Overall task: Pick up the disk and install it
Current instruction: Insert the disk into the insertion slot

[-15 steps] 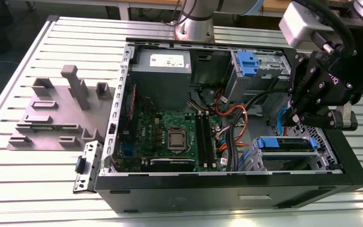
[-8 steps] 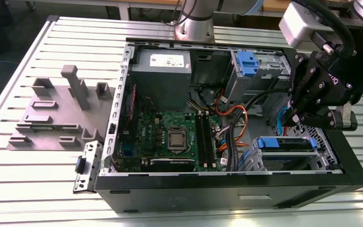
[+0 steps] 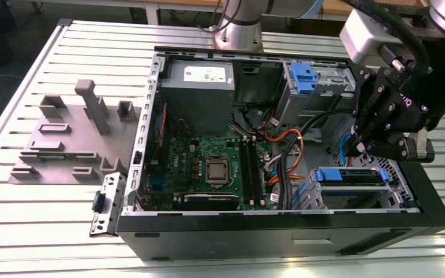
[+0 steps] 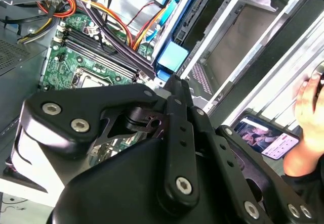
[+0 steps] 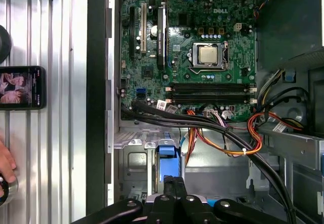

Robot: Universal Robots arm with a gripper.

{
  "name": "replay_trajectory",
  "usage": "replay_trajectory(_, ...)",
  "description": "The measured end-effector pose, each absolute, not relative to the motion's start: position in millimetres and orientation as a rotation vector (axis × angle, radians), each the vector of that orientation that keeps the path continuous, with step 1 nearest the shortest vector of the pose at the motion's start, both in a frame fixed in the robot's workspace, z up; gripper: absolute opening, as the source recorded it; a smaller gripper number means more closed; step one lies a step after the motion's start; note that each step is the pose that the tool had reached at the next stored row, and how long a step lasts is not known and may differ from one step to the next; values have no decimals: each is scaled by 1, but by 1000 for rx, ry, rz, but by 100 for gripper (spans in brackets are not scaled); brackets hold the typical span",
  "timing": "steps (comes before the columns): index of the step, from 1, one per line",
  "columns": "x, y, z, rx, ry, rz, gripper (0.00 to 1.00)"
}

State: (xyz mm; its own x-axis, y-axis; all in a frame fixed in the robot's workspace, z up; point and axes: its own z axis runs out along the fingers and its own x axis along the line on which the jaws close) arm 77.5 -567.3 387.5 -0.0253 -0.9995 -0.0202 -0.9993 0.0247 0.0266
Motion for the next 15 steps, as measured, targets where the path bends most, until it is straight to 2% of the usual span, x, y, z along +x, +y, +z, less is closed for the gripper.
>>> replay_trajectory(15, 79, -568, 360, 2190, -2246, -52, 11)
